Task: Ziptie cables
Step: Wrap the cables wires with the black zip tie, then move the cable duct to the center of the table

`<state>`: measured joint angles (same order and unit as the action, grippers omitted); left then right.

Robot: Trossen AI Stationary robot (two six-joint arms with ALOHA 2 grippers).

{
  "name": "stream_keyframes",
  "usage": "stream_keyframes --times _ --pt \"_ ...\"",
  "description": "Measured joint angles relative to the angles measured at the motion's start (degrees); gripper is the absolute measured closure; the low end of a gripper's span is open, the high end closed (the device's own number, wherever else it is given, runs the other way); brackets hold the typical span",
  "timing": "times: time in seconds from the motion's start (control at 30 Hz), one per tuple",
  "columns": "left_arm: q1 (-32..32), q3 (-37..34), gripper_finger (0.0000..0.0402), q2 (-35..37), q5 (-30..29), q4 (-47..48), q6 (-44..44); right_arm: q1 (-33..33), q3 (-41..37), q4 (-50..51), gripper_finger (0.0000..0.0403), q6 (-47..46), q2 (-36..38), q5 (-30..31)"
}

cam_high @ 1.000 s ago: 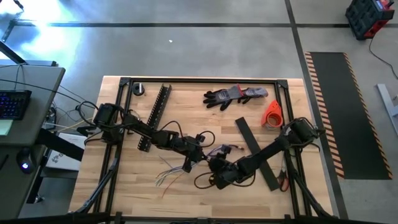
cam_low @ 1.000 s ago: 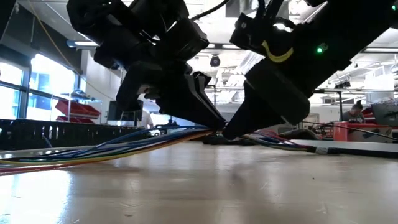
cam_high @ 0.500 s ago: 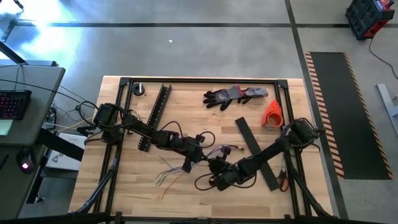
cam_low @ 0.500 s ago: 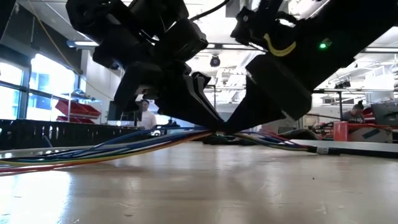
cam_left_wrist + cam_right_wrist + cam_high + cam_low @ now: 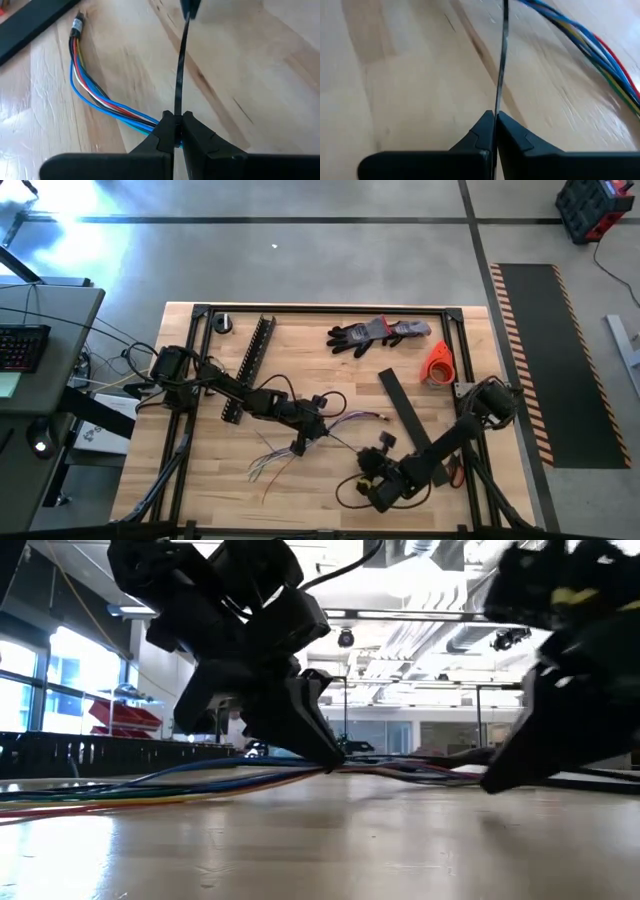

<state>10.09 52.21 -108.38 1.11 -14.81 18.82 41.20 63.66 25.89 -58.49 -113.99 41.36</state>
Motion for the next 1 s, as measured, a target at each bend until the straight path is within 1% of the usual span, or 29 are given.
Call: stream_keyframes --times 0.1,0.17,0.23,0.27,0.33,0.43,0.57,0.63,0.7,0.77,0.83,0.87,0.93,1.0 --pt "0.04 0.0 0.0401 0.0 -0.19 -0.55 -0.37 0.58 0.0 3.5 0.0402 -2.76 1.55 -3.29" --pt "0.03 0.02 0.0397 0.0 -2.0 -1.78 -3.67 0.54 0.0 5.69 0.0403 -4.51 2.48 -5.77" --pt "-0.35 0.48 0.0383 0.0 -4.64 -1.97 -6.75 0.41 0.0 7.59 0.0397 -6.16 3.63 -8.41" --pt "-0.65 0.57 0.0373 0.17 -5.01 -1.72 -7.08 0.29 0.0 8.4 0.039 -7.04 4.33 -9.22" --pt "-1.18 0.55 0.0347 0.39 -5.28 -1.29 -7.68 0.1 0.0 9.74 0.0367 -7.61 5.5 -10.21" --pt "-1.8 0.55 0.0305 2.08 -5.25 0.79 -10.38 0.13 0.0 10.27 0.0319 -6.83 7.23 -10.16" --pt "-1.95 0.55 0.0259 7.78 -6.1 7.7 -13.94 0.26 0.0 9.98 0.0251 -3.07 9.55 -10.07" --pt "-1.75 0.55 0.0246 11.76 -8.94 13.1 -16.22 0.26 0.0 9.78 0.0219 -0.47 10.48 -9.11" --pt "-1.23 0.57 0.0241 16.33 -13.71 19.47 -19.74 0.28 0.0 9.23 0.0192 1.91 10.97 -6.23" --pt "-0.96 0.16 0.024 20.75 -20.13 25.36 -25.9 0.3 0.0 7.66 0.0169 3.73 11.01 -1.51" --pt "-1.54 -0.97 0.0239 25.04 -24.61 31.62 -32.24 0.23 0.0 5.23 0.0155 5.65 10.99 2.71" --pt "-2.26 -1.85 0.0239 26.92 -25.59 34.49 -34.92 0.06 0.0 3.76 0.015 6.64 10.99 4.24" --pt "-4.21 -4.51 0.0238 30.76 -25.72 39.03 -39.77 -0.08 0.0 1.56 0.0147 9.0 10.95 6.62" --pt "-6.74 -7.93 0.0233 34.15 -26.2 41.7 -43.32 -0.32 0.0 -0.26 0.0147 10.99 10.93 8.49"
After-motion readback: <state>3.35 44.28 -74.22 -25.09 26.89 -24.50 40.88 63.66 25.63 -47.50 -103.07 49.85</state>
